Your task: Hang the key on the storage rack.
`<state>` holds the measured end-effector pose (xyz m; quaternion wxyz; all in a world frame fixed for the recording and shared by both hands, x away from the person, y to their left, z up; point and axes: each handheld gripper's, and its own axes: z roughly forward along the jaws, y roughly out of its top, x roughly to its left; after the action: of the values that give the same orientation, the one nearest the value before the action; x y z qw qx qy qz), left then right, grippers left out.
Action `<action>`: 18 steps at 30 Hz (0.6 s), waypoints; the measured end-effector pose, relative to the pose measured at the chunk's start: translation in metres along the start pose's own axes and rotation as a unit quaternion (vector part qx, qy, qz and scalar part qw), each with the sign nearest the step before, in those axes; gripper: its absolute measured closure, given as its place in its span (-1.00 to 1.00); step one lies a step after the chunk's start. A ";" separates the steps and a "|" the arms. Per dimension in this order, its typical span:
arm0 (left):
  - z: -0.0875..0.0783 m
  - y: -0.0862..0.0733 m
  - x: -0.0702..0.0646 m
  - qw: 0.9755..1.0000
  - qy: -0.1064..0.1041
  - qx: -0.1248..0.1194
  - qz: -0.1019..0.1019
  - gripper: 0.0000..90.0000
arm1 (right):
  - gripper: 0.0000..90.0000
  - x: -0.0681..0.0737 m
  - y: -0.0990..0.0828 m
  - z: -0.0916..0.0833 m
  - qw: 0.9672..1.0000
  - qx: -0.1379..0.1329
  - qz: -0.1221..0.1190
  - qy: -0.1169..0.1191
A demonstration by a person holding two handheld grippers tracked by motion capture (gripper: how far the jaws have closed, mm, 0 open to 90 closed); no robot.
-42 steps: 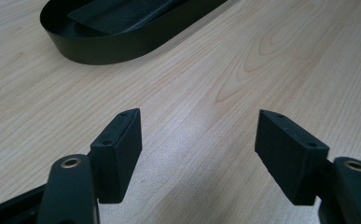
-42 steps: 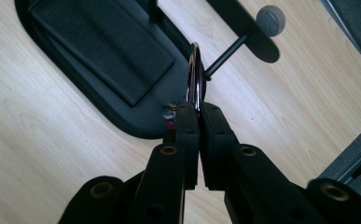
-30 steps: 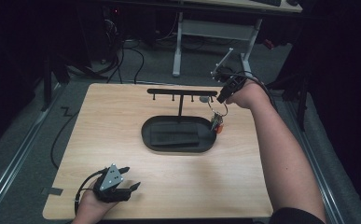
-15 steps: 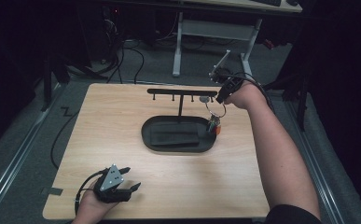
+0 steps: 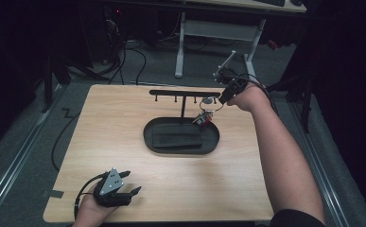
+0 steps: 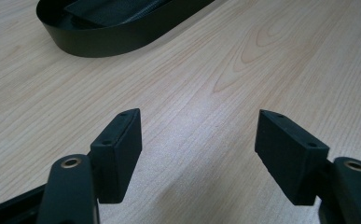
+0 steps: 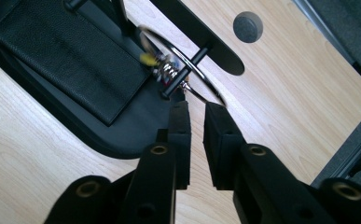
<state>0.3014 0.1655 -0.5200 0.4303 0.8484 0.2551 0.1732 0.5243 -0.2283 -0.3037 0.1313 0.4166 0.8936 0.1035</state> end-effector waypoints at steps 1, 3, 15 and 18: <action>0.000 0.000 0.000 1.000 0.000 0.000 0.000 -0.28 | 0.78 0.000 0.000 0.000 1.000 0.000 0.000 0.000; 0.001 0.001 0.000 1.000 -0.001 0.000 0.001 -0.28 | 0.70 0.001 -0.005 -0.002 1.000 -0.008 -0.005 -0.002; 0.007 0.004 -0.002 1.000 -0.002 0.004 0.006 -0.28 | 0.30 0.024 -0.047 -0.001 0.998 -0.068 0.000 -0.005; 0.006 0.004 -0.003 1.000 -0.001 0.003 0.004 -0.28 | 0.30 0.030 -0.061 0.002 0.997 -0.081 0.005 -0.011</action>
<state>0.3031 0.1578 -0.5200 0.4272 0.8510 0.2517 0.1731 0.4622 -0.2437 -0.3282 0.1738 0.4099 0.8788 0.1720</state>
